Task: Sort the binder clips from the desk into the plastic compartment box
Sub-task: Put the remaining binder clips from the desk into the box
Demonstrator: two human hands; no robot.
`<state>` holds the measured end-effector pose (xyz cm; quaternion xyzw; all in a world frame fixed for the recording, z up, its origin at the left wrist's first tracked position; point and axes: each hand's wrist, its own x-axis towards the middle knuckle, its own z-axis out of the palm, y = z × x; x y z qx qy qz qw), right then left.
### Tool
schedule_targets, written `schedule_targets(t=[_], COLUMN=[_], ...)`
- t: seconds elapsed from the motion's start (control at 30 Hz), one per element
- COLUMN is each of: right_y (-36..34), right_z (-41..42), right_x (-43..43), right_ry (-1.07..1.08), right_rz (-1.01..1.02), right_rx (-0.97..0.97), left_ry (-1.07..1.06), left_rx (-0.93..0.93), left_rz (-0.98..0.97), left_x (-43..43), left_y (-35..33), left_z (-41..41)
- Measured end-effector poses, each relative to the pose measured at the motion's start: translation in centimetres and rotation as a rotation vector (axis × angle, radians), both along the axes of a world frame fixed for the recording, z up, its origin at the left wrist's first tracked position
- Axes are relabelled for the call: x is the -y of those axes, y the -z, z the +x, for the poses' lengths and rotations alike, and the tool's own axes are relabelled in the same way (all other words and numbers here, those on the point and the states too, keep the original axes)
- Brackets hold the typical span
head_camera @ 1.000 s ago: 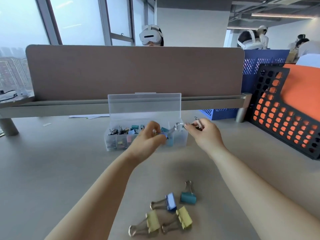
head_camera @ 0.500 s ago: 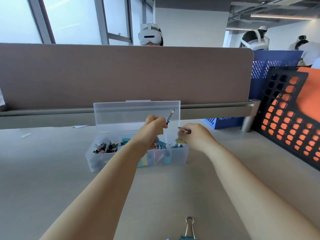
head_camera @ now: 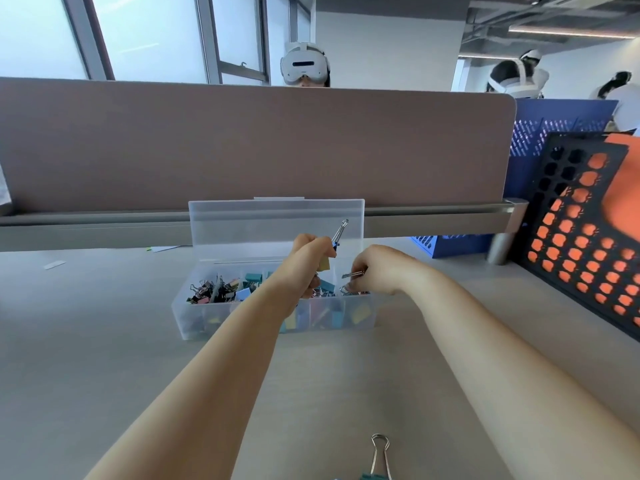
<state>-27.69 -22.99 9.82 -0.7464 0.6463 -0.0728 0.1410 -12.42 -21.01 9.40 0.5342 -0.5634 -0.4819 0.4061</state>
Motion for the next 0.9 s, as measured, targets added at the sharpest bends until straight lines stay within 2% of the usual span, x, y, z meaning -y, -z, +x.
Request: schedule_targets(t=[0.07,0.23,0.33,0.53,0.7,0.9], right_y=[0.5,0.0,-0.4,-0.5,-0.5,0.2], right_z=[0.0,-0.2,-0.6,-0.6,-0.7,-0.7], right_x=[0.2,0.3,0.1,0.6,0.6,0.6], right_ry=[0.024,0.068,0.07,0.063,-0.008,0.001], right_rz=[-0.06,-0.072,-0.061,-0.076,-0.115,-0.122], right_rx=[-0.004,0.305,0.384,0.419,0.233,0.221], left_ry=[-0.002,-0.011,-0.024,-0.022,-0.016,-0.015], left_rx=[0.003,-0.03,-0.056,-0.039,-0.028,-0.021], left_rz=[-0.004,-0.007,0.0,-0.008,-0.022,-0.027], left_x=[0.0,0.1,0.2,0.1,0.0,-0.1], left_y=[0.0,0.2,0.3,0.3,0.2,0.2], left_z=[0.0,0.0,-0.1,-0.2,-0.1,-0.1])
